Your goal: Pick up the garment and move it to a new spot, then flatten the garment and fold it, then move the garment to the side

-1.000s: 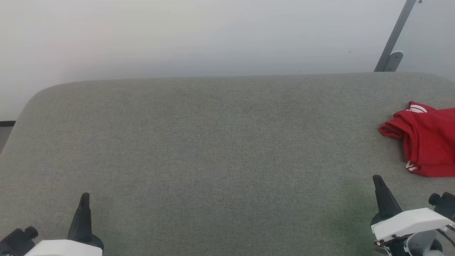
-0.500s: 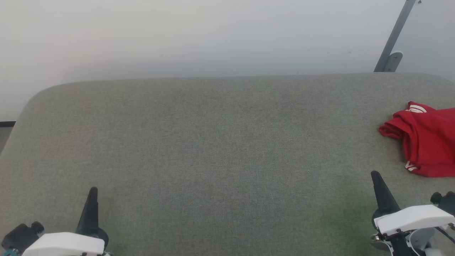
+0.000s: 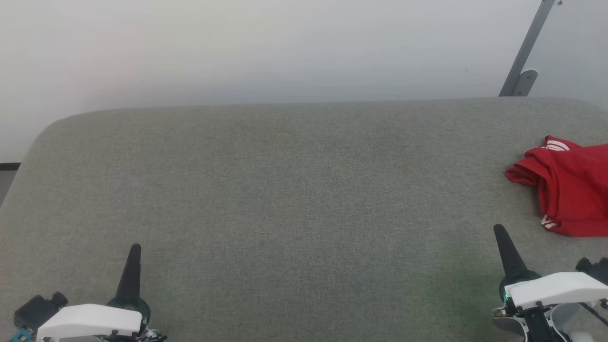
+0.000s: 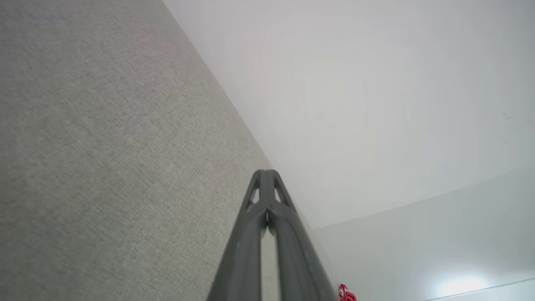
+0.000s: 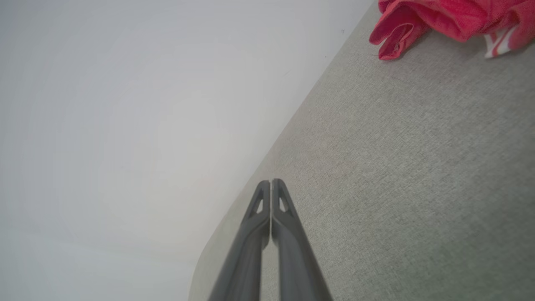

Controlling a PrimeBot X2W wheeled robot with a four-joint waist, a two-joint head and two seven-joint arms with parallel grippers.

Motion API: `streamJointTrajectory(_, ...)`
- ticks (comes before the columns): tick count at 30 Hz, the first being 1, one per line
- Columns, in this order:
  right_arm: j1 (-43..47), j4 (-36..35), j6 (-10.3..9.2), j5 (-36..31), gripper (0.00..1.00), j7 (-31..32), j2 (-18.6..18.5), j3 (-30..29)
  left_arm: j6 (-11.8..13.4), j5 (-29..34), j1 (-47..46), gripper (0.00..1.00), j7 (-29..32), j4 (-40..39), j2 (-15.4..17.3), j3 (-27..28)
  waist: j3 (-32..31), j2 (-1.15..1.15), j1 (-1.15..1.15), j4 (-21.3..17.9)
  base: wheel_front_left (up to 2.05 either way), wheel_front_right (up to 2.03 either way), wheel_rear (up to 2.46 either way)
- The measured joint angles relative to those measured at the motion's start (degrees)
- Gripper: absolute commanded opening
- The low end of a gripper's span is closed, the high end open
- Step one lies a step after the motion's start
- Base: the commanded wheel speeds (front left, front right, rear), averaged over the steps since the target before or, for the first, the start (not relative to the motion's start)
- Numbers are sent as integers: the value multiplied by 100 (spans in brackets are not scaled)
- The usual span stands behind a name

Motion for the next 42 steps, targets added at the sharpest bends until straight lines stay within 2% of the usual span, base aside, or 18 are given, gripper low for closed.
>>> streamJointTrajectory(42,-116,-82,0,1838,0,391,194,-131,1,-1646,-375,0,565,77,-301,-53,-24,0,0,-16,0,0,0)
